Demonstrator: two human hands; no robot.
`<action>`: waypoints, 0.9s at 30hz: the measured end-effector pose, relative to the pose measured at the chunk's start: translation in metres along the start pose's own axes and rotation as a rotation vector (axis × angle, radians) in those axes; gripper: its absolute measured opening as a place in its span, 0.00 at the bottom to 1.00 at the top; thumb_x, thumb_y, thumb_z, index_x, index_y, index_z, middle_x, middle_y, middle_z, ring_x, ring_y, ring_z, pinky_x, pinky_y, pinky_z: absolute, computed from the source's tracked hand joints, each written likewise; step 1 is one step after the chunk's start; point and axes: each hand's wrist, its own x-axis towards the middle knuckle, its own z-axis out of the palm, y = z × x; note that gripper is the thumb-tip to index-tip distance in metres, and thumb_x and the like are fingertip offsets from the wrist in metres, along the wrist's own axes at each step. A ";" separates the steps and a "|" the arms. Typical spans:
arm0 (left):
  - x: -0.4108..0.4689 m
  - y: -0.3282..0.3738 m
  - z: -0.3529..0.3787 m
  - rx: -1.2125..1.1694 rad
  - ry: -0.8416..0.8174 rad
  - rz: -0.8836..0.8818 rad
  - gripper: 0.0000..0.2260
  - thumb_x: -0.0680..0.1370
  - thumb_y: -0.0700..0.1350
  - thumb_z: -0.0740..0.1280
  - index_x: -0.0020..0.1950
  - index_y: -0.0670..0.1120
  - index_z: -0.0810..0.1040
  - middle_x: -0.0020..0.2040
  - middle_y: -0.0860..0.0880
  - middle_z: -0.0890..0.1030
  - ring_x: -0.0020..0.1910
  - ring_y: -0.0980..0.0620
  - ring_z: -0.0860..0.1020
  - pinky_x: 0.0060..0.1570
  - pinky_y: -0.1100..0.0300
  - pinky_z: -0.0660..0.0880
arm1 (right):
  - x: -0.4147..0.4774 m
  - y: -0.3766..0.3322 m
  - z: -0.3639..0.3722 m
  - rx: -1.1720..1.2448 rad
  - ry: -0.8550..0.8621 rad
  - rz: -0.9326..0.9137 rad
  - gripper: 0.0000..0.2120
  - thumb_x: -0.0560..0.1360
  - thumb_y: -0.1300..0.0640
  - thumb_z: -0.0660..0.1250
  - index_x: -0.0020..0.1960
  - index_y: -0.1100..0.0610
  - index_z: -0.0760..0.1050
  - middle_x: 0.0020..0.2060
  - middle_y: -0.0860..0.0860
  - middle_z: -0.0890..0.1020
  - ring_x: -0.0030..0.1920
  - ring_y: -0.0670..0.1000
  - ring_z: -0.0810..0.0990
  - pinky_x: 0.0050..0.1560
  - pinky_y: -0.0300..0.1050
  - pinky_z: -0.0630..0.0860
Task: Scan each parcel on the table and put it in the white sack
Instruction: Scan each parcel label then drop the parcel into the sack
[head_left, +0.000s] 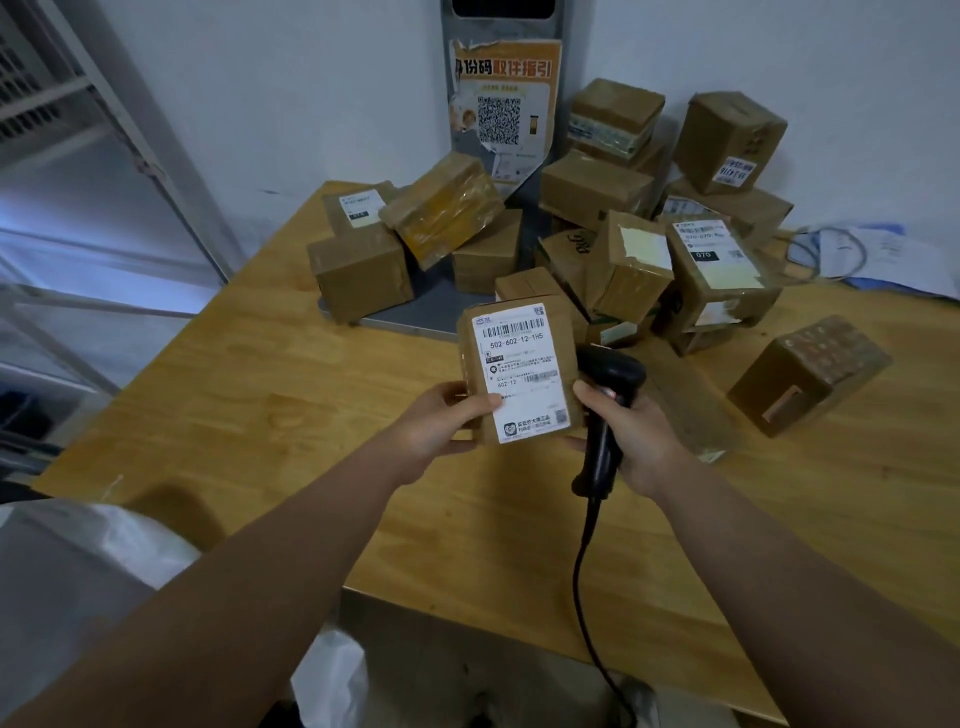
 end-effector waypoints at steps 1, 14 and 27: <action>0.000 0.000 -0.002 0.025 0.060 0.006 0.26 0.73 0.51 0.73 0.68 0.46 0.70 0.59 0.50 0.80 0.57 0.50 0.79 0.57 0.50 0.78 | -0.001 -0.003 0.005 -0.044 0.086 -0.022 0.14 0.73 0.56 0.73 0.58 0.55 0.77 0.49 0.53 0.83 0.51 0.54 0.82 0.46 0.53 0.83; -0.005 -0.009 -0.009 0.016 0.329 0.040 0.26 0.74 0.48 0.73 0.68 0.42 0.69 0.52 0.53 0.77 0.47 0.54 0.77 0.44 0.61 0.74 | -0.048 -0.010 0.055 -0.556 0.080 -0.370 0.11 0.76 0.53 0.68 0.37 0.56 0.74 0.25 0.51 0.78 0.25 0.49 0.77 0.33 0.49 0.79; -0.004 -0.018 -0.016 -0.012 0.385 0.034 0.30 0.73 0.49 0.74 0.71 0.42 0.67 0.63 0.47 0.76 0.44 0.56 0.74 0.35 0.67 0.71 | -0.060 -0.003 0.058 -0.523 0.065 -0.329 0.12 0.77 0.53 0.68 0.36 0.55 0.76 0.25 0.49 0.77 0.25 0.48 0.77 0.33 0.45 0.79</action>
